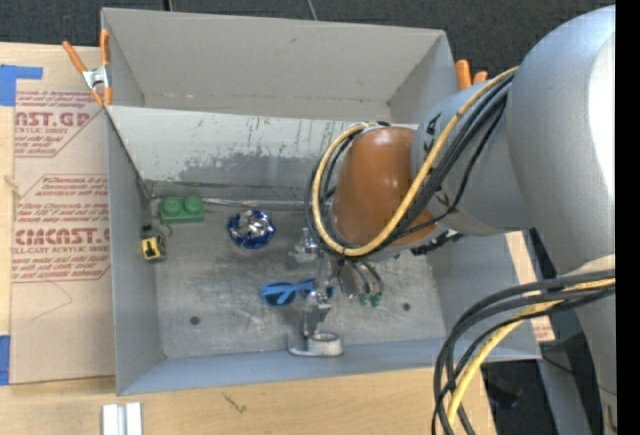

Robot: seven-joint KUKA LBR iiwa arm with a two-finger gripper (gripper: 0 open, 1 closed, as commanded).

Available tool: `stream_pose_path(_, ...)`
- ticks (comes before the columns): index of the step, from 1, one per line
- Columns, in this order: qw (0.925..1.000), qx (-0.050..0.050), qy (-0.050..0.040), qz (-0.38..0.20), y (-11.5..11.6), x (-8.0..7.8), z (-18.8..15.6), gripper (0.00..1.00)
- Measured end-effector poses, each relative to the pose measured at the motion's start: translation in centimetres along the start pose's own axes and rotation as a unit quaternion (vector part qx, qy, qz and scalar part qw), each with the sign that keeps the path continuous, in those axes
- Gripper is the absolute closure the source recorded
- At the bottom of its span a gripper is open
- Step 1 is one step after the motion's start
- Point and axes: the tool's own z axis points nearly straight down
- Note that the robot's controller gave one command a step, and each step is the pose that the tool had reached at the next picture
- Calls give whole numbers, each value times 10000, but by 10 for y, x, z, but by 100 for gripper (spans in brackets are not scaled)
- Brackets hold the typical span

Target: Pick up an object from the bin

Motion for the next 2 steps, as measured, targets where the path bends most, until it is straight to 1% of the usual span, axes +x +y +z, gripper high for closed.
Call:
stream_pose_path(1, 10000, 3, 34, -5, 1, -2, -1, 0)
stream_pose_path(2, 10000, 4, 53, -4, 1, -2, -3, 100)
